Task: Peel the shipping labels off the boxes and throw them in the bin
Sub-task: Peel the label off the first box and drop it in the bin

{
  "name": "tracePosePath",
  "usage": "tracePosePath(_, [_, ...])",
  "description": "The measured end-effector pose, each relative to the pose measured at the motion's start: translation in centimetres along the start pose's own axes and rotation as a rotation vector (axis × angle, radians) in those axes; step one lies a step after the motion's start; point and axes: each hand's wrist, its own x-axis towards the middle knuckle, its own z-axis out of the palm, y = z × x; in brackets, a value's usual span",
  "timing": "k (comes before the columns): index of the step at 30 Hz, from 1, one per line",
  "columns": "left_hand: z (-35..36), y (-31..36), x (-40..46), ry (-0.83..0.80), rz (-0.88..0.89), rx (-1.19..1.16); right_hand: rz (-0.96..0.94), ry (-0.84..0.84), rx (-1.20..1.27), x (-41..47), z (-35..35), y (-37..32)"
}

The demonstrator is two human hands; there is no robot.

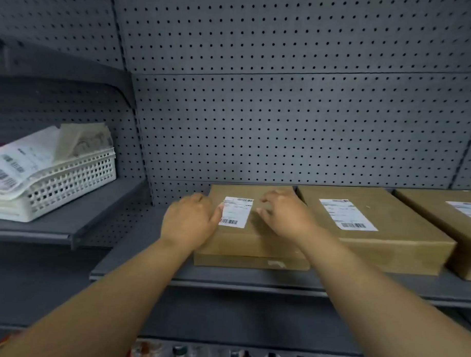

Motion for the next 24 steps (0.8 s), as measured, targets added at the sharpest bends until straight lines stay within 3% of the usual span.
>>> tracePosePath(16, [5.0,-4.3,2.9,-0.042,0.112,-0.208,0.064,-0.264,-0.128,10.6,4.8,-3.8])
tracePosePath(24, [5.3,-4.5,3.2,-0.064,0.138,-0.202,0.0,-0.288,-0.078,13.4,5.7,-3.4])
